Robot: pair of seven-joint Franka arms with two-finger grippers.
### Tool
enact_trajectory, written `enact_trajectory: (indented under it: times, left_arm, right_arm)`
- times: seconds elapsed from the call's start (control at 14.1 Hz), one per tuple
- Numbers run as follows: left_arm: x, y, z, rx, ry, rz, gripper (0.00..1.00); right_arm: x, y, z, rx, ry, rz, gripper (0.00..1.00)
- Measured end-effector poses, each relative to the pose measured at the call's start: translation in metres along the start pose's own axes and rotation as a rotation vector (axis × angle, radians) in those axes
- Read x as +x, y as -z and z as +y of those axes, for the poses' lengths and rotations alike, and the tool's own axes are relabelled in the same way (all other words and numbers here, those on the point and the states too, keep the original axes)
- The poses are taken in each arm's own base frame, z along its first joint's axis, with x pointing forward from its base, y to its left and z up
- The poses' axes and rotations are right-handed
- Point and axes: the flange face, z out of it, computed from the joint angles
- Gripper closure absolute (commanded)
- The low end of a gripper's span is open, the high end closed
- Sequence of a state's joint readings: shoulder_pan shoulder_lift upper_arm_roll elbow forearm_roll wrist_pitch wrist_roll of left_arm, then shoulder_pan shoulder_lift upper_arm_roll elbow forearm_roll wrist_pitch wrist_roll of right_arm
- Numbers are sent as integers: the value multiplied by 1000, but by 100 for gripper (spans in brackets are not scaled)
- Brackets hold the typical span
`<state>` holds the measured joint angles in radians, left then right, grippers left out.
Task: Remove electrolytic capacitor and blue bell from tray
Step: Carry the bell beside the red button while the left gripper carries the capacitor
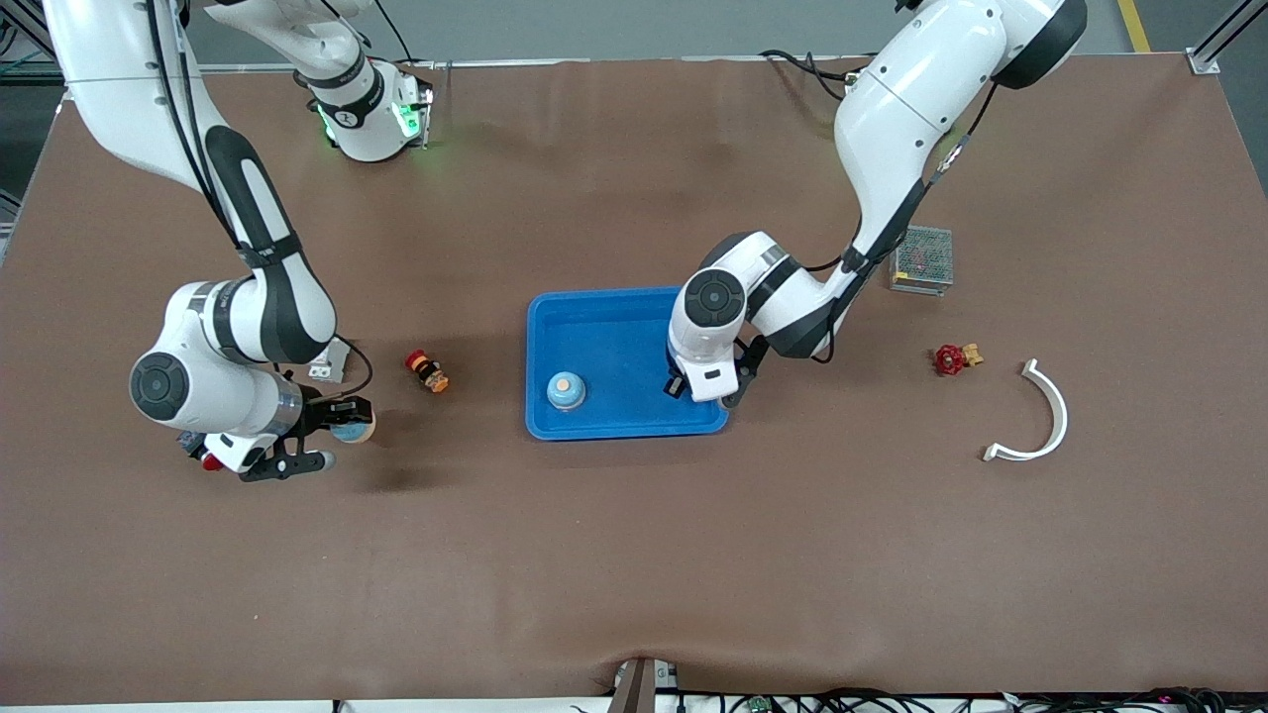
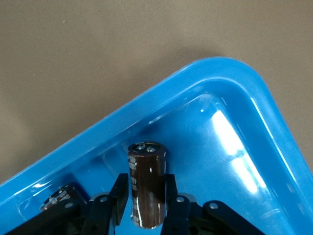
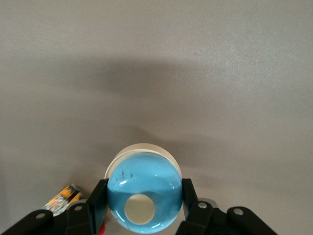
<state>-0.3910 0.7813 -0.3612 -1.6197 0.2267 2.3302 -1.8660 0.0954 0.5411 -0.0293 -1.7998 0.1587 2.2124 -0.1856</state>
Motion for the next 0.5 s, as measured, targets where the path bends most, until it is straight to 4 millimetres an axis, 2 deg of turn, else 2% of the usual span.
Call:
enact_trajectory:
  times: [0.14,0.28,0.5]
  left_arm:
    - [0,0,1,-4,0,-1,98]
    - [1,8,6,-26,-8,8,100]
    - [7,34,19,-60,-16,37,100]
  right_arm:
    - [-1,-13,6,-8,16,22,100]
    - [-3,-25,13,-11,24,27,100]
    - [-5,-35,27,-13,35,31,100]
